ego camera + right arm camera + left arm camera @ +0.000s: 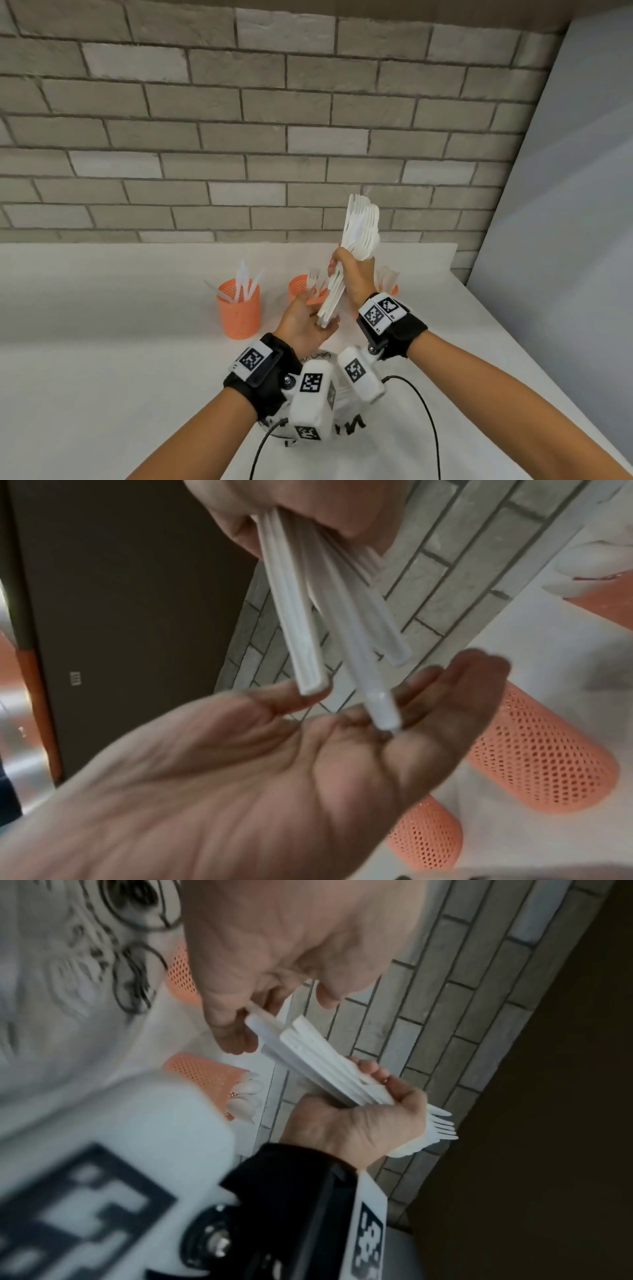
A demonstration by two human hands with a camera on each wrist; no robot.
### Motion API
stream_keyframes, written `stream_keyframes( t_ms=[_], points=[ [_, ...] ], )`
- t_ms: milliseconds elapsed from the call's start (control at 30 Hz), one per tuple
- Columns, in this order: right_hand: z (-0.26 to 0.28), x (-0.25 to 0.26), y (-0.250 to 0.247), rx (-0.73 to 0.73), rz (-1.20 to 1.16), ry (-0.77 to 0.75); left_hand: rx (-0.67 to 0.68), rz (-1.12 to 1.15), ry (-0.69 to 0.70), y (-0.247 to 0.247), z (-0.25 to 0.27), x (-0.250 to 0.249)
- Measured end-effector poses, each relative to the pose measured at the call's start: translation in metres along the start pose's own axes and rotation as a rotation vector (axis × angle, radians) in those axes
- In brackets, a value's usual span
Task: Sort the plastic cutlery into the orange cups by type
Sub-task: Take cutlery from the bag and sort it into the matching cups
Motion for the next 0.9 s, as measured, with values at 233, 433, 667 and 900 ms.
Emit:
stream_keyframes(
  t_ms=[233,433,667,900],
  points=[
    [-0.018,0.001,-0.001,0.027,0.042,-0.128,-0.077,0.162,0.041,0.031,-0.026,0.002],
    [-0.021,-0.022,-0.018,0.006,0.062,-0.134,0.012,0.353,0.0,0.062,-0.033,0.015],
    [-0.02,-0.031,-0.028,0.015,-0.001,-0.103,-0.003,0.325,0.12,0.067,-0.035,0.019],
    [-0.016,-0.037,-0.016,0.11,0.096,-0.008,-0.041,0.114,0.165,0.067,-0.033,0.006]
  ],
)
Point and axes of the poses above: each hand's wrist, its own z-axis away from the middle knuckle, its own y-axis out of the palm, x = y × z, the point moved 10 cm from there along -z, towards the middle knuckle, and after that the axes turned 8 degrees about -x, right-handed, at the moved point
